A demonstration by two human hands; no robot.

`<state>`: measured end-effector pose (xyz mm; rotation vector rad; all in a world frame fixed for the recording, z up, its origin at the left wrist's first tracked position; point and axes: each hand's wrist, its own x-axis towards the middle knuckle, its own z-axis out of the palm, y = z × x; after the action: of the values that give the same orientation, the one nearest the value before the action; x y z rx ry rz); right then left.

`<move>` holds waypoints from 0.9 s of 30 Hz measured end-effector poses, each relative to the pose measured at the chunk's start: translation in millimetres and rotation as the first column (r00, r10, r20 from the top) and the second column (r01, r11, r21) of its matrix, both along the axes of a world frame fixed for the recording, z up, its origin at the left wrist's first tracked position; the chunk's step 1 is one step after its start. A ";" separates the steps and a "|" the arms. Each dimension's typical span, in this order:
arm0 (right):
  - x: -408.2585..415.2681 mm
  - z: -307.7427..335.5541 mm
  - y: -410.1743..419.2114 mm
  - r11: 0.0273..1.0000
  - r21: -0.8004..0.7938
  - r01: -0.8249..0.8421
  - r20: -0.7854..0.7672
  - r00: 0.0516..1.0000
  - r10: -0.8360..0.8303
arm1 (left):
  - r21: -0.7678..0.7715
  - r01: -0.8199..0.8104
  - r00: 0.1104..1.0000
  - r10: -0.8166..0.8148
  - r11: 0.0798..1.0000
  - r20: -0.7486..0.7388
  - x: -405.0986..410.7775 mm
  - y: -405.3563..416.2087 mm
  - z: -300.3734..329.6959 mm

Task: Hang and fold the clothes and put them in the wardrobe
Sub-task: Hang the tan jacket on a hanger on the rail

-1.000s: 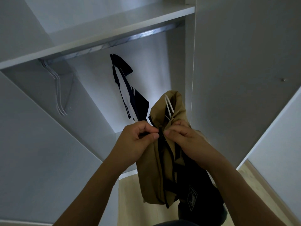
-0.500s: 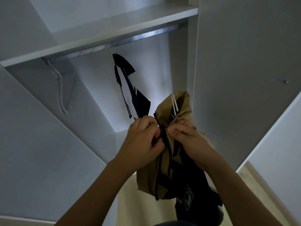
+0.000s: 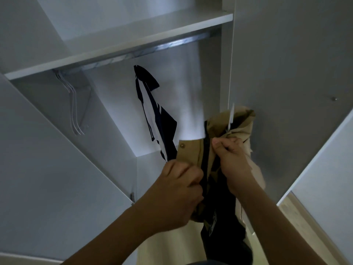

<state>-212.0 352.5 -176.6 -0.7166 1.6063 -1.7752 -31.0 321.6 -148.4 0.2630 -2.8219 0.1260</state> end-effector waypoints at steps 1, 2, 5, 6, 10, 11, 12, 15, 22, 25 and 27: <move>-5.4 3.4 -0.1 1.000 -0.016 -0.008 0.034 0.999 0.009 | 0.091 -0.012 1.000 0.014 0.996 -0.025 0.0 -0.4 3.3; -9.4 6.7 0.2 0.999 -0.035 -0.041 0.070 0.997 0.044 | 0.224 -0.059 0.994 0.079 0.973 -0.078 -2.1 -3.8 8.9; -10.8 12.5 2.6 0.984 -0.076 -0.162 0.079 0.983 0.168 | 0.612 -0.216 0.925 0.360 0.761 -0.121 -17.9 -26.8 30.3; -8.8 13.4 3.4 0.979 -0.071 -0.189 0.043 0.980 0.192 | 0.672 -0.255 0.922 0.383 0.695 -0.046 -25.0 -36.6 36.0; -5.9 12.9 5.0 0.978 -0.008 -0.211 -0.065 0.976 0.210 | 0.787 -0.377 0.919 0.305 0.489 0.250 -49.3 -53.1 42.4; -8.1 11.6 5.7 0.980 0.008 -0.201 -0.067 0.977 0.201 | 0.808 -0.380 0.916 0.304 0.450 0.262 -50.7 -55.6 40.1; -11.3 9.5 6.8 0.982 0.021 -0.186 -0.063 0.980 0.187 | 0.828 -0.372 0.916 0.313 0.420 0.252 -50.2 -58.1 37.5; -20.5 1.4 11.4 0.993 0.057 -0.103 -0.099 0.989 0.108 | 0.934 -0.265 0.819 0.567 0.240 0.086 -45.0 -61.5 31.7; -5.4 -3.6 13.6 0.965 0.184 -0.185 -0.134 0.968 0.211 | 0.995 0.040 0.484 0.870 0.091 -0.099 -53.3 -55.8 33.8; 0.8 3.3 12.7 0.957 0.207 -0.201 -0.157 0.959 0.235 | 0.992 0.039 0.494 0.860 0.120 -0.124 -57.2 -45.4 32.5; 3.2 7.2 12.5 0.949 0.244 -0.201 -0.225 0.940 0.257 | 0.994 0.072 0.535 0.838 0.079 -0.106 -54.2 -46.1 30.5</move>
<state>-208.8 365.0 -169.5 -1.0140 1.7681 -1.3564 -85.2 275.6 -117.9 1.1775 -1.4269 -1.4131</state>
